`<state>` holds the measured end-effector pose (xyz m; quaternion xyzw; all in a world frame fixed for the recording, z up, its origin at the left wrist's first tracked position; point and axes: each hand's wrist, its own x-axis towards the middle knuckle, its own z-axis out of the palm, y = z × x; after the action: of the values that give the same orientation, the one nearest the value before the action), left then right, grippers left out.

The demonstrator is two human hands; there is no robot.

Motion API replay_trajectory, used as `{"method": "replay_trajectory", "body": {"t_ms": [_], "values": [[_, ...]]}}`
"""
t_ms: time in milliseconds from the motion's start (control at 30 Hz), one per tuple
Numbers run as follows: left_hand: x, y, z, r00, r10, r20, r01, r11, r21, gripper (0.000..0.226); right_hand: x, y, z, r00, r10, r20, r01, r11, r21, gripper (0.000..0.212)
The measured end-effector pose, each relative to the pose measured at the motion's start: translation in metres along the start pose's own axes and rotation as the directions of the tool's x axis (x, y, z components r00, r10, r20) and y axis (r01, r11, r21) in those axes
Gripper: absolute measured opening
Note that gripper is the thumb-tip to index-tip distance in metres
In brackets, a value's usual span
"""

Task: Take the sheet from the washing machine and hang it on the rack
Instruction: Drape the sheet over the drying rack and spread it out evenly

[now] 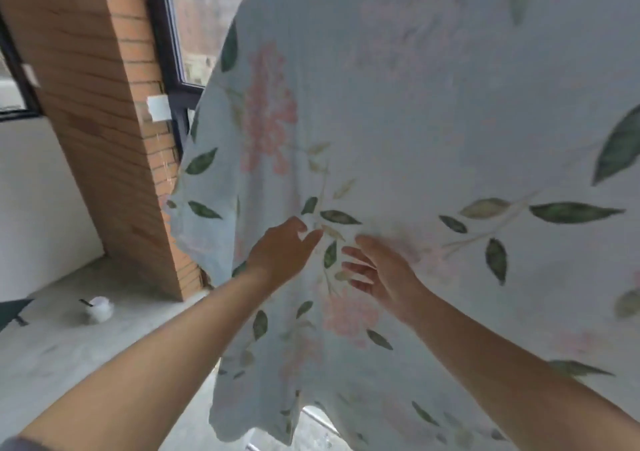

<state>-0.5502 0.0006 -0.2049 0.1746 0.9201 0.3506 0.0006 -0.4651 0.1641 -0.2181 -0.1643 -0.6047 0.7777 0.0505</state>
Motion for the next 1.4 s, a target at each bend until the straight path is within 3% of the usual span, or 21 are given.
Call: {"method": "replay_trajectory", "body": {"t_ms": [167, 267, 400, 433, 500, 533, 567, 600, 633, 733, 833, 1000, 1200, 1333, 1400], "values": [[0.042, 0.064, -0.107, 0.979, 0.158, -0.125, -0.159, 0.987, 0.001, 0.044, -0.015, -0.12, 0.051, 0.972, -0.232, 0.022, 0.233, 0.972, -0.03, 0.014], [0.056, 0.088, -0.151, 0.958, 0.218, -0.186, -0.22, 0.975, 0.009, 0.046, -0.022, -0.165, 0.072, 0.943, -0.334, -0.001, 0.333, 0.94, -0.071, 0.026], [0.066, 0.113, -0.187, 0.893, 0.316, -0.32, -0.305, 0.949, 0.085, 0.03, -0.023, -0.208, 0.093, 0.858, -0.514, -0.015, 0.481, 0.812, -0.332, 0.027], [0.069, 0.118, -0.194, 0.867, 0.339, -0.366, -0.332, 0.94, 0.084, 0.024, -0.023, -0.218, 0.097, 0.814, -0.581, -0.001, 0.526, 0.739, -0.421, 0.024], [0.081, 0.13, -0.211, 0.769, 0.421, -0.481, -0.429, 0.898, 0.101, 0.015, -0.022, -0.242, 0.1, 0.634, -0.771, 0.061, 0.618, 0.458, -0.639, 0.021], [0.087, 0.132, -0.217, 0.725, 0.452, -0.52, -0.461, 0.879, 0.123, 0.016, -0.023, -0.252, 0.1, 0.51, -0.851, 0.126, 0.617, 0.26, -0.743, 0.021], [0.095, 0.139, -0.222, 0.693, 0.485, -0.533, -0.479, 0.863, 0.161, 0.02, -0.023, -0.265, 0.097, 0.375, -0.901, 0.216, 0.538, 0.022, -0.843, 0.023], [0.103, 0.141, -0.225, 0.699, 0.509, -0.502, -0.479, 0.855, 0.2, 0.026, -0.021, -0.275, 0.094, 0.29, -0.905, 0.31, 0.401, -0.18, -0.898, 0.026], [0.11, 0.146, -0.227, 0.716, 0.538, -0.445, -0.485, 0.842, 0.237, 0.032, -0.02, -0.286, 0.09, 0.28, -0.887, 0.368, 0.261, -0.298, -0.918, 0.028], [0.124, 0.159, -0.227, 0.738, 0.613, -0.283, -0.541, 0.787, 0.295, 0.033, -0.013, -0.308, 0.08, 0.478, -0.826, 0.3, 0.008, -0.337, -0.941, 0.031], [0.141, 0.155, -0.233, 0.763, 0.588, -0.269, -0.526, 0.806, 0.271, 0.031, -0.006, -0.32, 0.082, 0.56, -0.754, 0.343, -0.05, -0.444, -0.894, 0.043], [0.168, 0.129, -0.244, 0.833, 0.489, -0.26, -0.462, 0.872, 0.16, 0.029, 0.001, -0.322, 0.089, 0.522, -0.704, 0.483, -0.02, -0.575, -0.818, 0.045], [0.189, 0.125, -0.245, 0.78, 0.555, -0.288, -0.553, 0.828, 0.097, 0.038, 0.02, -0.324, 0.1, 0.474, -0.711, 0.52, -0.009, -0.594, -0.804, 0.046], [0.186, 0.131, -0.235, 0.732, 0.621, -0.281, -0.655, 0.754, -0.043, 0.034, 0.04, -0.322, 0.128, 0.465, -0.738, 0.489, -0.019, -0.56, -0.828, 0.054], [0.187, 0.123, -0.238, 0.742, 0.608, -0.283, -0.657, 0.742, -0.129, 0.036, 0.048, -0.318, 0.142, 0.463, -0.759, 0.458, -0.056, -0.54, -0.839, 0.053]]}}
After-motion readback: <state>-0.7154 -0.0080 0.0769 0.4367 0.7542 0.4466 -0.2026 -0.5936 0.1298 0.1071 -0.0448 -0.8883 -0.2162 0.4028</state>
